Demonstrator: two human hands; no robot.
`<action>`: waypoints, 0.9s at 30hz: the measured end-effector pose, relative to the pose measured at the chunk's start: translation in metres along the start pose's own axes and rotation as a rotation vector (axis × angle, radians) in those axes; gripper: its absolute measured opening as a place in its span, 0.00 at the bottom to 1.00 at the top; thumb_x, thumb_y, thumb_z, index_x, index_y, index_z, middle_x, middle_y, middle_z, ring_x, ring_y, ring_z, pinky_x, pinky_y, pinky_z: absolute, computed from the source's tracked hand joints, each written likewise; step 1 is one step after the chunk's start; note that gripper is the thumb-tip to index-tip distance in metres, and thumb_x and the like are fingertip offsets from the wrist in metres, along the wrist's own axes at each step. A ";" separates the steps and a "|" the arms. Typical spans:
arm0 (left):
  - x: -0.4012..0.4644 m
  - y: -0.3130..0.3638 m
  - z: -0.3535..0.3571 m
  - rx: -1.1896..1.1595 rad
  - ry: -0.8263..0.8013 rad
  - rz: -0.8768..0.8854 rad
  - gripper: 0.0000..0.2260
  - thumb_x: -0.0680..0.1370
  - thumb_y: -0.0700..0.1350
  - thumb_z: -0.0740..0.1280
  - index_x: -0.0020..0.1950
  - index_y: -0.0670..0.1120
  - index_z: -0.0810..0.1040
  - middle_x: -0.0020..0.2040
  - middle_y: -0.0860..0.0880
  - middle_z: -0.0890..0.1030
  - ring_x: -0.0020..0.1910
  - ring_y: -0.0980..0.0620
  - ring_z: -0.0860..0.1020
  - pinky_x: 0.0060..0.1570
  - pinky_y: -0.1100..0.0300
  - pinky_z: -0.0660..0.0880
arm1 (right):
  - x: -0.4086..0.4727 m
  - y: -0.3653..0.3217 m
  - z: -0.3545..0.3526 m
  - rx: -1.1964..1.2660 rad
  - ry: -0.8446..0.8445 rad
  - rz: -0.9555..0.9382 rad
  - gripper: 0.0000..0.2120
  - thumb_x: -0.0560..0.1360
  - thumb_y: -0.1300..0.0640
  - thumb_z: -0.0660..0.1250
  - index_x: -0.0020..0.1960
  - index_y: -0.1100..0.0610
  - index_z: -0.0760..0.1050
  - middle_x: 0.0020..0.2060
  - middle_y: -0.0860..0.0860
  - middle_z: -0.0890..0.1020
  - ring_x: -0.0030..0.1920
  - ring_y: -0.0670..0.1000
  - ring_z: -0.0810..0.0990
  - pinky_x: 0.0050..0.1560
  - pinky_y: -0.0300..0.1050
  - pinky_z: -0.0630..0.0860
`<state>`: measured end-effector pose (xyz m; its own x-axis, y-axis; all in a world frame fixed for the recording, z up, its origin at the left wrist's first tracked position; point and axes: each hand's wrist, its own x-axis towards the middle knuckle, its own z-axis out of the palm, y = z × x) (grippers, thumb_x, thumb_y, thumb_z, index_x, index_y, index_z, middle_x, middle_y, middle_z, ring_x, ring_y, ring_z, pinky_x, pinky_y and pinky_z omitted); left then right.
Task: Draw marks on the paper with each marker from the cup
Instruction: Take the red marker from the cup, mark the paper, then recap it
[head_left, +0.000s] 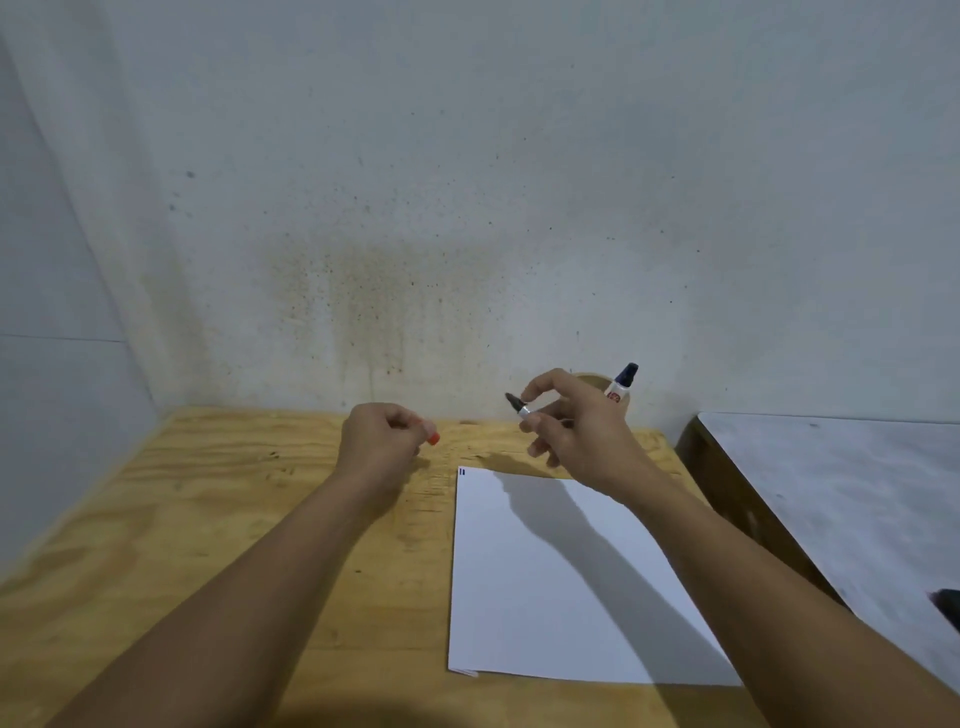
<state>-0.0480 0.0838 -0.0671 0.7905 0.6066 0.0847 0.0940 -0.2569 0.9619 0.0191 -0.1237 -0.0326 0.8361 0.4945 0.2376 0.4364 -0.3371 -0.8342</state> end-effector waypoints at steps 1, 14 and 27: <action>0.003 -0.007 -0.001 0.088 0.031 0.002 0.06 0.72 0.38 0.71 0.36 0.38 0.81 0.36 0.43 0.83 0.35 0.49 0.81 0.29 0.62 0.78 | 0.000 0.000 0.000 0.124 -0.034 0.048 0.05 0.80 0.62 0.63 0.51 0.56 0.78 0.42 0.58 0.83 0.34 0.52 0.83 0.34 0.49 0.81; 0.010 -0.046 0.003 0.541 0.104 0.276 0.21 0.69 0.47 0.74 0.59 0.43 0.74 0.57 0.47 0.73 0.51 0.50 0.75 0.49 0.57 0.73 | 0.016 0.025 0.028 0.831 0.005 0.277 0.08 0.77 0.64 0.67 0.56 0.61 0.78 0.37 0.56 0.80 0.35 0.51 0.82 0.36 0.43 0.80; -0.026 -0.060 0.016 0.568 -0.227 0.532 0.16 0.68 0.54 0.74 0.48 0.44 0.84 0.46 0.49 0.78 0.47 0.50 0.72 0.48 0.52 0.73 | 0.013 0.037 0.078 0.580 0.093 0.291 0.05 0.70 0.74 0.70 0.42 0.68 0.76 0.34 0.62 0.77 0.28 0.54 0.79 0.30 0.46 0.80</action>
<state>-0.0643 0.0713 -0.1315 0.9137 0.1434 0.3802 -0.0846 -0.8479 0.5233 0.0204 -0.0675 -0.0988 0.9295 0.3685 -0.0180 -0.0404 0.0533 -0.9978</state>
